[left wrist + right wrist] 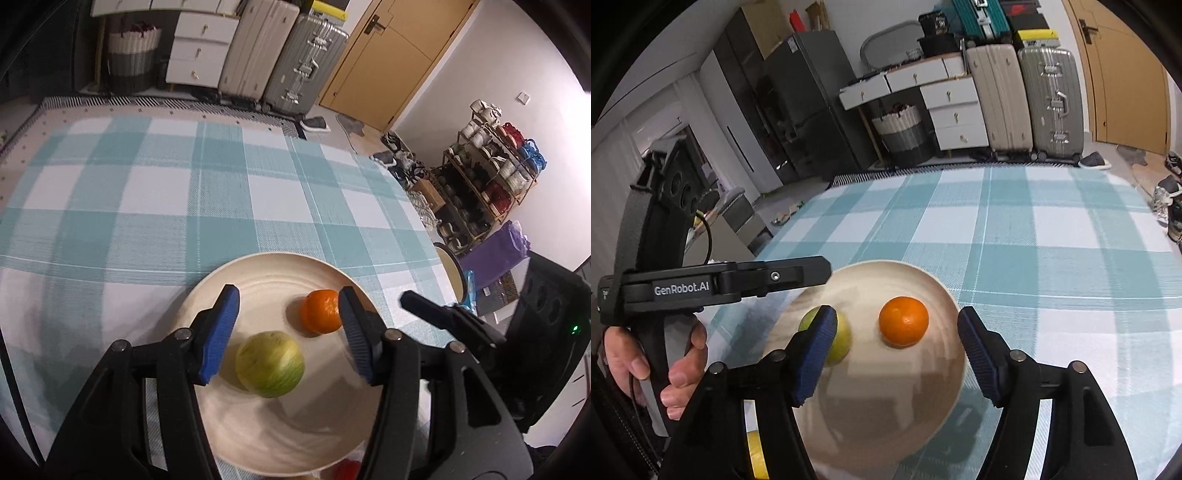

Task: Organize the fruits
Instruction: 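Withdraw both grippers from the plate back toward the remaining fruit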

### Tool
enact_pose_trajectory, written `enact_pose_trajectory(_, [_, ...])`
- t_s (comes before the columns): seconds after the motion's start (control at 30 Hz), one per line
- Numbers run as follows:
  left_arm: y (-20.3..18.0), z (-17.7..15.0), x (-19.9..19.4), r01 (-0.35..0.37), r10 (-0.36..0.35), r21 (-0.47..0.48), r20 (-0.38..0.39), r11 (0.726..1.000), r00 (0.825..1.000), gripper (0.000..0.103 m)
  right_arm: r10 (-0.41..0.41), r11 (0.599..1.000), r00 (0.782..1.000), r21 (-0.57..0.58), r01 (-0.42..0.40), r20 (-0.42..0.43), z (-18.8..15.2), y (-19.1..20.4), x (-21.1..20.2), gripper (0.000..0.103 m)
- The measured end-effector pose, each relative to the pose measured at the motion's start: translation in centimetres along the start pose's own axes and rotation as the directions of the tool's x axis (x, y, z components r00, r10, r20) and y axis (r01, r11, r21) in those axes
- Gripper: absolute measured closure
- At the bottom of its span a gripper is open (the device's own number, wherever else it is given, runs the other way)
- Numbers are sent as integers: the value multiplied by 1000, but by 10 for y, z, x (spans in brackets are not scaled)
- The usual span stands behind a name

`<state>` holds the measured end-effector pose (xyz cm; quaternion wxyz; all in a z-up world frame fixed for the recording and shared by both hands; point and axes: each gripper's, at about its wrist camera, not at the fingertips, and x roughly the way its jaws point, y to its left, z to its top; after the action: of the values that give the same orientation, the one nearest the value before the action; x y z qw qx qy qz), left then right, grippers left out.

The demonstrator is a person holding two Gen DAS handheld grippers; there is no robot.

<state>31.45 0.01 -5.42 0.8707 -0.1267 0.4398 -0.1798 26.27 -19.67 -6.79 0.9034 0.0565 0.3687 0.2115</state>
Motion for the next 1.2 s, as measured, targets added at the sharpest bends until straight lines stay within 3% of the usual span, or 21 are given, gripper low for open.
enact_pose_trajectory(0.2, [-10,-15,-42,-92,88,44,85,995,993,36,10,1000,996,-21,-8,89,-3,15,-40,17])
enact_pose_trajectory(0.3, [-15,-26,-67,-164,154,54,155,985,976,34,24,999,993,-31,-21,119,-4,24,-57,16])
enact_pose_trajectory(0.4, [-19,-37,-87,-205,189,63,198,977,962,21,22,999,990,-37,-17,137,-7,32,-68,7])
enact_pose_trajectory(0.43, [-20,-40,-93,-212,195,63,211,975,958,21,19,999,989,-40,-13,145,-8,35,-73,4])
enact_pose_trajectory(0.77, [-26,-75,-137,-253,234,51,238,966,943,19,24,999,985,-49,-15,173,-32,55,-106,0])
enact_pose_trajectory(0.97, [-29,-94,-149,-257,241,38,239,966,941,12,-4,998,985,-67,15,171,-46,65,-116,0])
enact_pose_trajectory(1.07, [-30,-105,-156,-260,245,30,244,965,938,1,-13,997,983,-76,28,185,-54,70,-124,0])
enact_pose_trajectory(1.2, [-31,-120,-162,-262,249,23,246,965,937,1,-15,996,981,-78,31,195,-65,73,-130,0])
